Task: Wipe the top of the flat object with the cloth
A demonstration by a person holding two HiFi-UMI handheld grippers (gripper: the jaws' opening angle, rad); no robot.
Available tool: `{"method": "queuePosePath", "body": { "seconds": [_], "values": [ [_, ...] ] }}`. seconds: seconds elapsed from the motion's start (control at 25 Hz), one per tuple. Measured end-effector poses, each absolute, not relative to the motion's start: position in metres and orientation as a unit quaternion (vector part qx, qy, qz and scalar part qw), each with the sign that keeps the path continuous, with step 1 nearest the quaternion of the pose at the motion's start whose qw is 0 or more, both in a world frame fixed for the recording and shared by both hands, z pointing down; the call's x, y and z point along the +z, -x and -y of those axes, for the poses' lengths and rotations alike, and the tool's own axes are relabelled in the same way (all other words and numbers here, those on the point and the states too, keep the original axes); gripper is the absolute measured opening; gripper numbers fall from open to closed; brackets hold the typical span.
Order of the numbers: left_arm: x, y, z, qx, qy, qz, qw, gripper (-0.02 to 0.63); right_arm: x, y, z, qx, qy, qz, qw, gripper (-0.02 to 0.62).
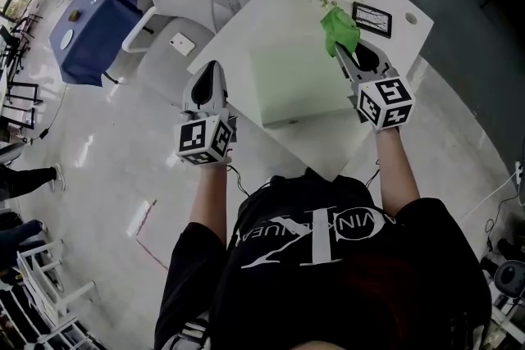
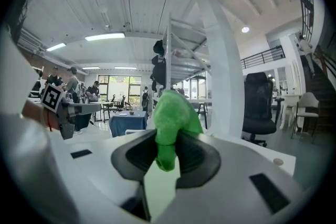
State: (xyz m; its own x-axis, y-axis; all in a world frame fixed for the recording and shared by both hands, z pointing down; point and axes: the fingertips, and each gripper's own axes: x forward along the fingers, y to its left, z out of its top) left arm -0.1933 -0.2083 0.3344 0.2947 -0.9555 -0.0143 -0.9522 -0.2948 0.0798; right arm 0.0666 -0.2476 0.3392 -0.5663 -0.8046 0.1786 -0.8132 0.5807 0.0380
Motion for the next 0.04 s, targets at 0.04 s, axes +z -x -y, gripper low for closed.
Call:
{"method": "queuePosePath", "body": {
  "seconds": [0.04],
  "values": [
    [0.3345, 0.1928, 0.2088, -0.029, -0.804, 0.593, 0.027, 0.011, 0.3394, -0.0668, 0.2482, 0.024, -0.457, 0.885, 0.088, 0.102]
  ]
}}
